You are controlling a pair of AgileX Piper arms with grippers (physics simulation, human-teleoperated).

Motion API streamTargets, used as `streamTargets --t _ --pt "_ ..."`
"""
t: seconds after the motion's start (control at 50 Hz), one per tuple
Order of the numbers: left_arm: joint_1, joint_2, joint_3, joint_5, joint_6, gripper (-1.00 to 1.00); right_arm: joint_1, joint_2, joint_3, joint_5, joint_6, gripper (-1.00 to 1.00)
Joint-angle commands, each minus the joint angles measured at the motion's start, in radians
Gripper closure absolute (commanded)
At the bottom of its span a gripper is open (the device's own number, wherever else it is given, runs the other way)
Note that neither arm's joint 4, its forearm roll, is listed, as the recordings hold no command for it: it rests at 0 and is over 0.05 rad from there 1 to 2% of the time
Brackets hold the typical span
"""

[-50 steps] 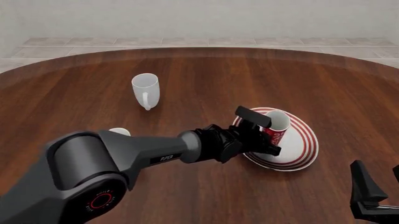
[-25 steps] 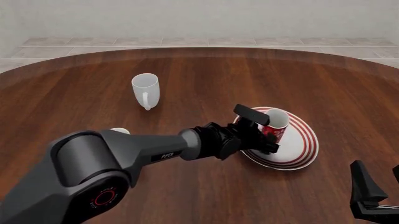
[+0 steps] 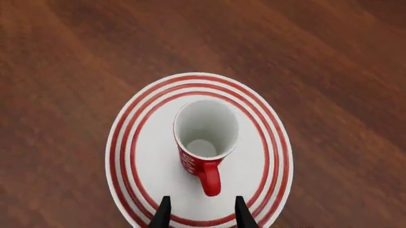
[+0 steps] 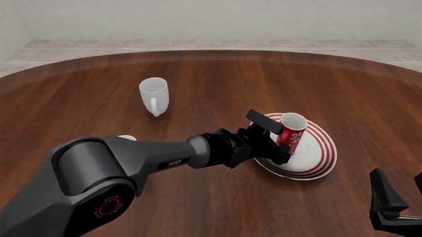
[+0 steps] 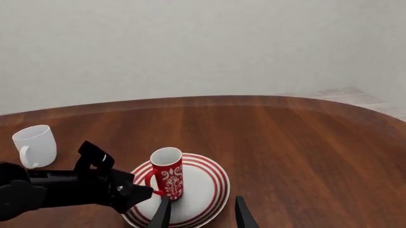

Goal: Pick up the red mug and put it on the plate

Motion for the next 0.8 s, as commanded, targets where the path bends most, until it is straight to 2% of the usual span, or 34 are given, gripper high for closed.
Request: streamTargets --t 0.02,0.08,0.34,0.36,0.58,0.8 --pt "-0.009 -0.040 0.029 -0.008 0.015 -1.00 0.002 -0.008 0.000 0.008 -0.004 -1.00" --pt "-0.013 -0.069 0.051 -0.015 0.027 -1.00 0.003 -0.017 0.000 0.017 -0.006 -1.00" --pt "-0.061 -0.246 0.188 -0.033 -0.002 -1.00 0.004 -0.055 0.001 0.048 -0.020 -1.00" --pt "-0.070 -0.257 0.195 -0.032 0.015 -1.00 0.004 -0.049 0.001 0.042 -0.020 -1.00" --pt "-0.100 -0.471 0.346 -0.033 0.019 -1.00 0.013 -0.079 0.000 0.069 -0.040 -1.00" --pt "-0.114 -0.712 0.502 -0.029 0.007 -1.00 0.007 -0.056 0.000 0.054 -0.041 -1.00"
